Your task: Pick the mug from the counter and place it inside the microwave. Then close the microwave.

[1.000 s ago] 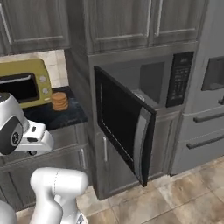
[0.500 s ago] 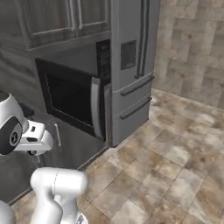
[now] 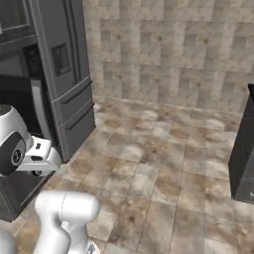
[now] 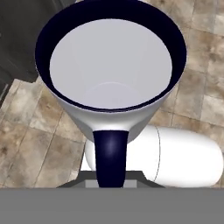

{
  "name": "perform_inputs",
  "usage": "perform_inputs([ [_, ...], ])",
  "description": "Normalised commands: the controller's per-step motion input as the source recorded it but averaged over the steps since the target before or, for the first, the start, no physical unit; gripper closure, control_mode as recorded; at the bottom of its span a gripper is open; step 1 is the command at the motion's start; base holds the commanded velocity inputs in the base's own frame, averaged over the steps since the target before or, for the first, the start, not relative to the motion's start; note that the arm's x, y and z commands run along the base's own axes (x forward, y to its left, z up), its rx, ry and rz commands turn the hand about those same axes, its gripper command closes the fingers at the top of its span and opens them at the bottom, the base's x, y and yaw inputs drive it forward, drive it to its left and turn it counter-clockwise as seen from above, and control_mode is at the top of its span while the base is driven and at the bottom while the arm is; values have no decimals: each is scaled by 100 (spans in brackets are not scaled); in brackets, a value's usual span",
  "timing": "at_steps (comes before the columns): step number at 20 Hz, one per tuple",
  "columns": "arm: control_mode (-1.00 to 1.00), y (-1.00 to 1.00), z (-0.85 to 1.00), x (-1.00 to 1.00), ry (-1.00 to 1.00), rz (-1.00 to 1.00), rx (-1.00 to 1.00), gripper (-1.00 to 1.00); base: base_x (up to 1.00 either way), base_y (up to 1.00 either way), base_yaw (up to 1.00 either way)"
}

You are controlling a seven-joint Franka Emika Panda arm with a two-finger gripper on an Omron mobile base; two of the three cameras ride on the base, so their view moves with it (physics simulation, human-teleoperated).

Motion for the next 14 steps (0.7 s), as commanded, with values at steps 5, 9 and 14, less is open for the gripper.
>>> perform_inputs([
  [5, 100, 0, 0, 0, 0, 0, 0, 100, -11, -55, -34],
  [9, 100, 0, 0, 0, 0, 0, 0, 100, 61, -73, -2],
  [14, 100, 0, 0, 0, 0, 0, 0, 100, 89, -98, 20],
])
